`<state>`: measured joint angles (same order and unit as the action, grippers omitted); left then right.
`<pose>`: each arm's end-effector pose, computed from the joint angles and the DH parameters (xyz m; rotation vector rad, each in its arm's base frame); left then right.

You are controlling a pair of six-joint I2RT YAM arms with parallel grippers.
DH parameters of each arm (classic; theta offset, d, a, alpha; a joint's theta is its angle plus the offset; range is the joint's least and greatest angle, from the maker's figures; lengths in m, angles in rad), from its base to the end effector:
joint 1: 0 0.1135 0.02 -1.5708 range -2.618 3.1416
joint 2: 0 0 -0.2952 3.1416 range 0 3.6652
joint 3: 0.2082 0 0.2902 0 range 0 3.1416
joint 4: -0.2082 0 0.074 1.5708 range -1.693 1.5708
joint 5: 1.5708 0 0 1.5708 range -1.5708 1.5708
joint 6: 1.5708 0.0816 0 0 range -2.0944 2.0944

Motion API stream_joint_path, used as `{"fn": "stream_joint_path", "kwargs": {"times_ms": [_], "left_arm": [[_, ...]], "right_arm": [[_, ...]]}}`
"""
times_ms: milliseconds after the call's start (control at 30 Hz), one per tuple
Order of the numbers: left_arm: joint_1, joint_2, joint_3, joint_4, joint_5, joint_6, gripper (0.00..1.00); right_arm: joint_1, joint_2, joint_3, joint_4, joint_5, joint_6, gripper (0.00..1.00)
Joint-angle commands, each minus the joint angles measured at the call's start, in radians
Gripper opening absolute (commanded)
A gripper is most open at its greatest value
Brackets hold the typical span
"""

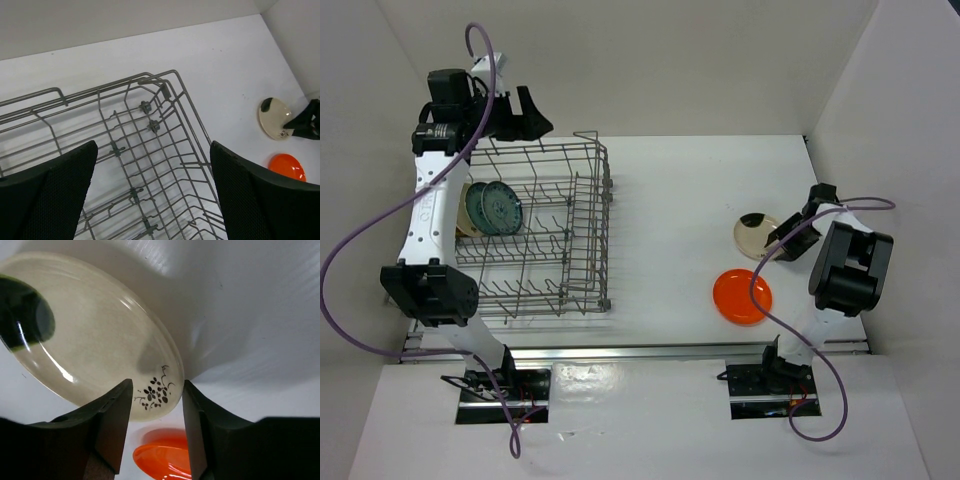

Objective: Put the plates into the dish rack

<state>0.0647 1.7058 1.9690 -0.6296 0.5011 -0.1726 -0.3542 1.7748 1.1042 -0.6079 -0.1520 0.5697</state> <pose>0.4558 -0.0098 0.4857 0.1070 1.9265 -0.5561 0.3645 -0.1216 0.1250 1.2443 2.5709 0.2614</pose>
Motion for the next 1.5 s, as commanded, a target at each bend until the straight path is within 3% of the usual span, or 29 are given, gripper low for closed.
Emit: {"fn": "stream_joint_path", "kwargs": {"times_ms": [0,33,100,133,233,367,467,600,667,767,1000,1233,1333,1433,1467], "left_arm": [[0.0,0.0,-0.007,0.071,0.111,-0.065,0.98],[0.0,0.0,-0.03,0.089,0.125,-0.088,0.98],[0.0,-0.009,-0.054,0.151,0.195,-0.125,0.98],[0.0,-0.009,-0.09,0.18,0.226,-0.171,0.98],[-0.012,0.001,-0.145,0.283,0.281,-0.257,0.98],[-0.071,0.069,-0.105,0.344,0.33,-0.323,0.96],[-0.141,0.155,0.02,0.309,0.33,-0.314,0.96],[-0.203,0.271,0.171,0.327,0.341,-0.327,0.96],[-0.215,0.317,0.229,0.379,0.39,-0.402,0.96],[-0.255,0.385,0.238,0.481,0.425,-0.464,0.96],[-0.33,0.449,0.249,0.447,0.344,-0.409,0.96],[-0.339,0.449,0.228,0.423,0.258,-0.372,0.94],[-0.339,0.459,0.228,0.401,0.22,-0.335,0.86],[-0.339,0.459,0.228,0.381,0.208,-0.324,0.65],[-0.339,0.459,0.228,0.381,0.199,-0.324,0.4]], "right_arm": [[-0.008,0.024,-0.01,0.082,-0.032,-0.008,0.51],[-0.008,0.046,0.002,0.082,-0.032,-0.008,0.41],[-0.008,0.073,0.011,0.082,-0.032,-0.008,0.3],[-0.008,0.099,0.023,0.082,-0.046,-0.008,0.18],[-0.008,0.126,0.042,0.082,-0.07,-0.008,0.0],[-0.008,0.126,0.092,0.1,-0.09,-0.008,0.0],[-0.008,0.106,0.185,0.114,-0.161,-0.017,0.0],[0.014,0.077,0.307,0.25,-0.429,-0.079,0.0],[0.056,0.067,0.406,0.299,-0.527,-0.091,0.0],[0.124,0.097,0.514,0.328,-0.601,-0.113,0.0],[0.297,0.155,0.735,0.353,-0.673,-0.132,0.0],[0.382,0.186,0.764,0.341,-0.696,-0.133,0.0],[0.406,0.186,0.764,0.329,-0.696,-0.142,0.0],[0.416,0.186,0.764,0.329,-0.705,-0.142,0.0],[0.416,0.186,0.764,0.338,-0.705,-0.142,0.0]]}}
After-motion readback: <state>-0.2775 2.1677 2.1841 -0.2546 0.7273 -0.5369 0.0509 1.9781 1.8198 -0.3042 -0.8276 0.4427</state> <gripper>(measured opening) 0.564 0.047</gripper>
